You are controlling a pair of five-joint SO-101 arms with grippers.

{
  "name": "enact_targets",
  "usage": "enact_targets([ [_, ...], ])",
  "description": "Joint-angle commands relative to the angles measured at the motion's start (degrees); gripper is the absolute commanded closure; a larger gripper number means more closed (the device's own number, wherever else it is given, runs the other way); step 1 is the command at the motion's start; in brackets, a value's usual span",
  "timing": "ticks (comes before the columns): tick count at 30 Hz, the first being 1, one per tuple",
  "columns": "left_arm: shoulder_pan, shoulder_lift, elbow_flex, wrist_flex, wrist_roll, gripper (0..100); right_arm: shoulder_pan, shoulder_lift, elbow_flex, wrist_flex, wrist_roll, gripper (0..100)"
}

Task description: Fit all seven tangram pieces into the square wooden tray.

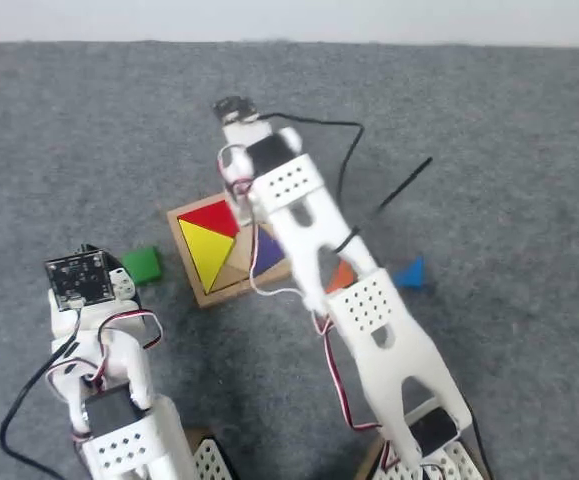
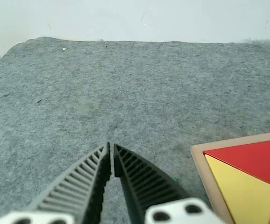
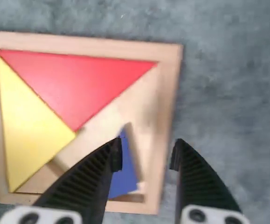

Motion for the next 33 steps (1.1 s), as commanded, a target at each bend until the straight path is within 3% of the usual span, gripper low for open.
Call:
enact_targets([
  [1, -0.26, -1.23, -0.75, 0.26, -0.53, 99, 1.19, -6.02, -1.76, 2.07, 2.73, 96.4],
  [2, -0.26, -1.23, -0.75, 0.26, -0.53, 99, 0.92, -5.93, -1.76, 2.07, 2.81, 99.7],
  [12, -0.26, -1.23, -0.75, 0.26, -0.53, 99, -5.67, 1.71, -2.20, 1.54, 8.53, 99.0],
  [33, -0.35, -1.23, -0.75, 0.26, -0.53, 99, -0.48, -0.13, 2.02, 2.68, 10.73, 98.7],
])
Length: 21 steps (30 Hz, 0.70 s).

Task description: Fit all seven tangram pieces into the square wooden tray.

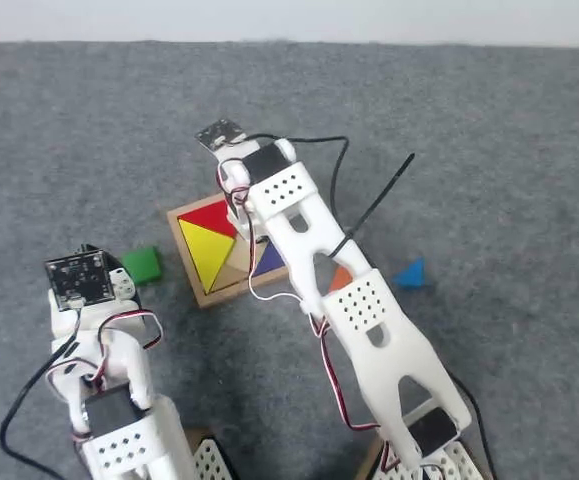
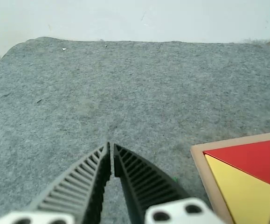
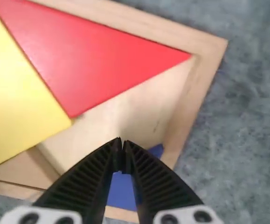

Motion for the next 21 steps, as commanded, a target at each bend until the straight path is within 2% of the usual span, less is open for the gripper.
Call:
enact_targets([
  [1, -0.35, -1.23, -0.75, 0.26, -0.53, 99, 1.71, -7.96, 1.23, 2.59, 0.88, 98.7],
  [5, -0.44, -1.23, -0.75, 0.26, -0.53, 99, 4.97, -17.63, 4.22, 2.59, 0.88, 98.6],
  [9, -0.44, -1.23, -0.75, 0.18, -0.53, 98, 10.24, -29.58, 13.80, 2.59, 1.05, 96.5],
  [16, -0.26, -1.23, -0.75, 0.00, -0.53, 98, 13.41, -55.16, 48.00, 1.54, 3.43, 95.8],
  [21, -0.26, -1.23, -0.75, 0.00, -0.53, 98, 13.41, -73.01, 75.87, -9.98, 4.57, 95.9],
])
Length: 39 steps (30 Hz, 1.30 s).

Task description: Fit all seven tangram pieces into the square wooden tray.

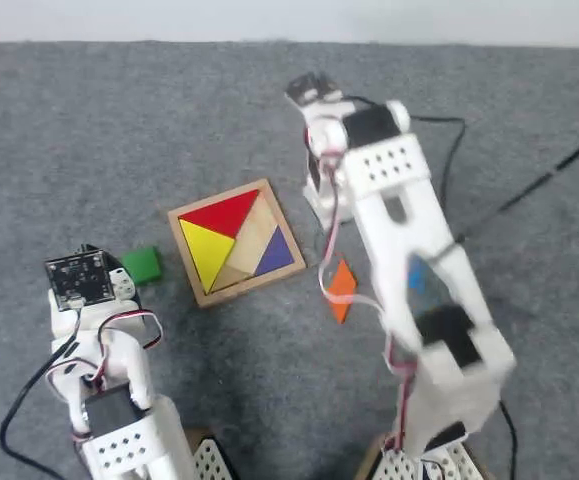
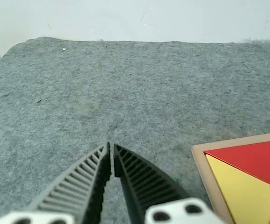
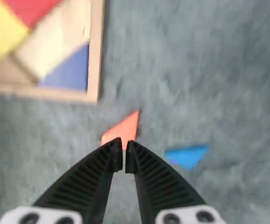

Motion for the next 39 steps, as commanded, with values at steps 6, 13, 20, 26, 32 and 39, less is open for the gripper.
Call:
enact_targets([
  [6, -0.53, -1.23, -0.75, 0.18, -0.53, 94, -0.48, -31.60, 48.62, -29.49, 0.88, 95.7],
  [13, -0.26, -1.05, -1.45, 0.26, -0.44, 94, -1.01, -49.63, 68.31, -44.35, 1.32, 96.1],
  [20, -0.26, -1.05, -6.99, 10.64, -0.44, 94, -1.10, -59.38, 73.05, -44.26, 0.97, 96.1],
  [26, 0.53, -1.05, -7.43, 11.34, -1.23, 94, -1.19, -60.09, 73.58, -43.47, 0.97, 96.1],
  [32, 1.93, 0.44, -9.71, 13.19, -1.23, 94, -1.19, -60.09, 73.58, -42.15, 0.97, 96.1],
  [39, 5.01, 22.77, -20.09, 12.84, -1.32, 94, -1.10, -60.09, 74.11, -42.15, 0.88, 96.1],
])
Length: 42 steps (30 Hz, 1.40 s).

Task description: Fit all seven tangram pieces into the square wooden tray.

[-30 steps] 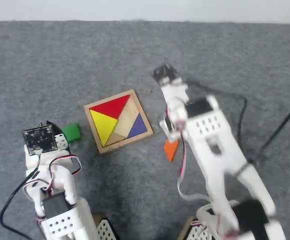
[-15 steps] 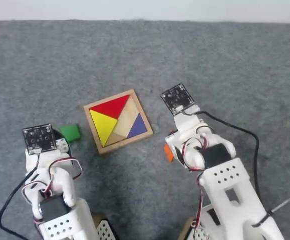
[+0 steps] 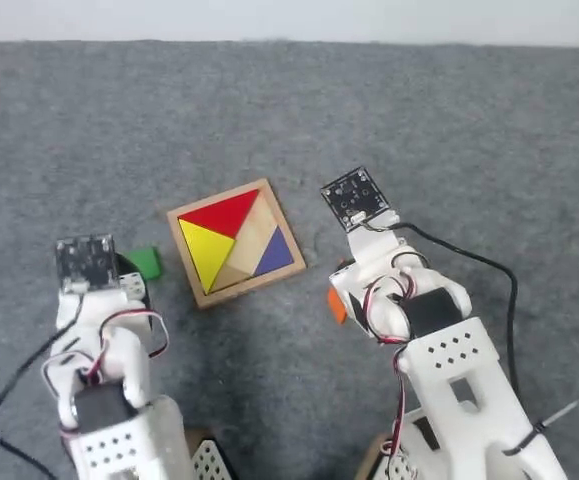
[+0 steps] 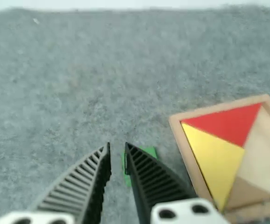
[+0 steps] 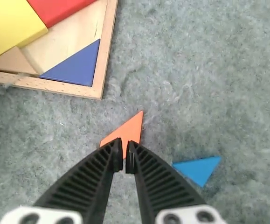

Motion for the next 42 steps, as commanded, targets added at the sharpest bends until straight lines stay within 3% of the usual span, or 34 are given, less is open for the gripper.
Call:
enact_targets([
  [1, 0.70, 14.33, -7.96, -1.32, -0.62, 94, -0.48, -1.89, 0.62, 0.75, 0.35, 96.1],
  [8, 0.70, 37.63, -14.11, -6.42, -0.53, 88, -0.22, -1.89, 1.58, 0.57, 0.35, 96.1],
  [13, 0.44, 48.97, -18.95, -6.33, 3.08, 83, -0.13, -1.80, 1.58, 0.40, 0.35, 96.1],
  [24, 0.35, 74.29, -33.01, -4.31, 3.52, 80, -0.13, -1.80, 1.58, 0.31, 0.35, 96.1],
  [28, -0.88, 81.32, -39.08, 1.23, 3.52, 80, -0.13, -1.80, 1.58, 0.31, 0.53, 96.1],
  [32, -4.84, 87.03, -43.30, 1.14, 3.52, 80, -0.22, -1.80, 1.58, 0.31, 0.79, 96.1],
  [42, -4.66, 97.93, -56.66, 2.99, 4.13, 80, -0.40, -1.89, 1.58, 0.75, 0.88, 96.1],
])
